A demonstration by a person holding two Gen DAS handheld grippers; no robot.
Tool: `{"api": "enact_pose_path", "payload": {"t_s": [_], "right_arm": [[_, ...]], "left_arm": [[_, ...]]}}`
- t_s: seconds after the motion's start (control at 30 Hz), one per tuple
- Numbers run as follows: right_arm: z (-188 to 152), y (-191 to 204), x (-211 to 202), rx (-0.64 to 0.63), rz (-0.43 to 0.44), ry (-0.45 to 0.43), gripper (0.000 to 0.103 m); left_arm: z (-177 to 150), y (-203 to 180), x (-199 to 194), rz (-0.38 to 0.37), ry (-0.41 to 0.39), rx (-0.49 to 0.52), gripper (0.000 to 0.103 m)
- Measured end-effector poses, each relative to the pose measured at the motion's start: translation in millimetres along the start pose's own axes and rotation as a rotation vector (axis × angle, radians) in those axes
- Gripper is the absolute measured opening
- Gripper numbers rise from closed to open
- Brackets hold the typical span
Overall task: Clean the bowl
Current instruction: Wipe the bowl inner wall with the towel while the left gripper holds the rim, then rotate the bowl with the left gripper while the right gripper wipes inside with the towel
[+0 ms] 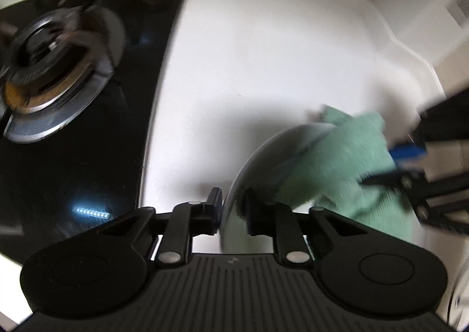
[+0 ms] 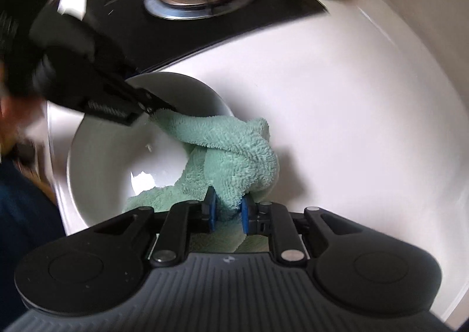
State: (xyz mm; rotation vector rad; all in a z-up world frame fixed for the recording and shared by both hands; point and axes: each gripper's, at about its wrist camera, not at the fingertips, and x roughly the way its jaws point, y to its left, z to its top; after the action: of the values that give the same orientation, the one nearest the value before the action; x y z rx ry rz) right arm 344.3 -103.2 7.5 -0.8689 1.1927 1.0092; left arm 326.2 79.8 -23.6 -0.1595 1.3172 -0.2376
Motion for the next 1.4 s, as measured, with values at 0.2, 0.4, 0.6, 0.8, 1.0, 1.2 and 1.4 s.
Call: {"api": "enact_pose_path", "payload": {"t_s": [0.2, 0.4, 0.6, 0.8, 1.0, 1.2, 1.4], "right_arm": [[21.8, 11.7, 9.3, -0.272, 0.000, 0.016, 0.014], [31.6, 18.2, 13.9, -0.405, -0.016, 0.040, 0.015], [18.8, 7.0, 14.6, -0.173, -0.024, -0.011, 0.014], [-4.1, 3.3, 7.6, 0.224, -0.018, -0.019, 0.014], [-29.6, 13.7, -3.5, 0.487, 0.003, -0.042, 0.018], [-2.3, 8.4, 7.3, 0.178, -0.065, 0.023, 0.017], [24.5, 8.7, 17.3, -0.331, -0.094, 0.087, 0.017]], "left_arm": [[39.9, -13.6, 5.6, -0.008, 0.098, 0.244, 0.015], [63.8, -16.9, 33.4, 0.021, 0.160, 0.343, 0.021], [47.6, 5.8, 26.2, -0.050, 0.046, 0.074, 0.030], [33.7, 11.9, 19.8, -0.050, -0.024, -0.047, 0.033], [10.9, 4.0, 4.0, -0.016, -0.064, -0.150, 0.036], [6.1, -16.0, 2.2, 0.062, -0.022, 0.056, 0.017], [36.8, -45.1, 4.5, 0.050, 0.048, 0.356, 0.016]]}}
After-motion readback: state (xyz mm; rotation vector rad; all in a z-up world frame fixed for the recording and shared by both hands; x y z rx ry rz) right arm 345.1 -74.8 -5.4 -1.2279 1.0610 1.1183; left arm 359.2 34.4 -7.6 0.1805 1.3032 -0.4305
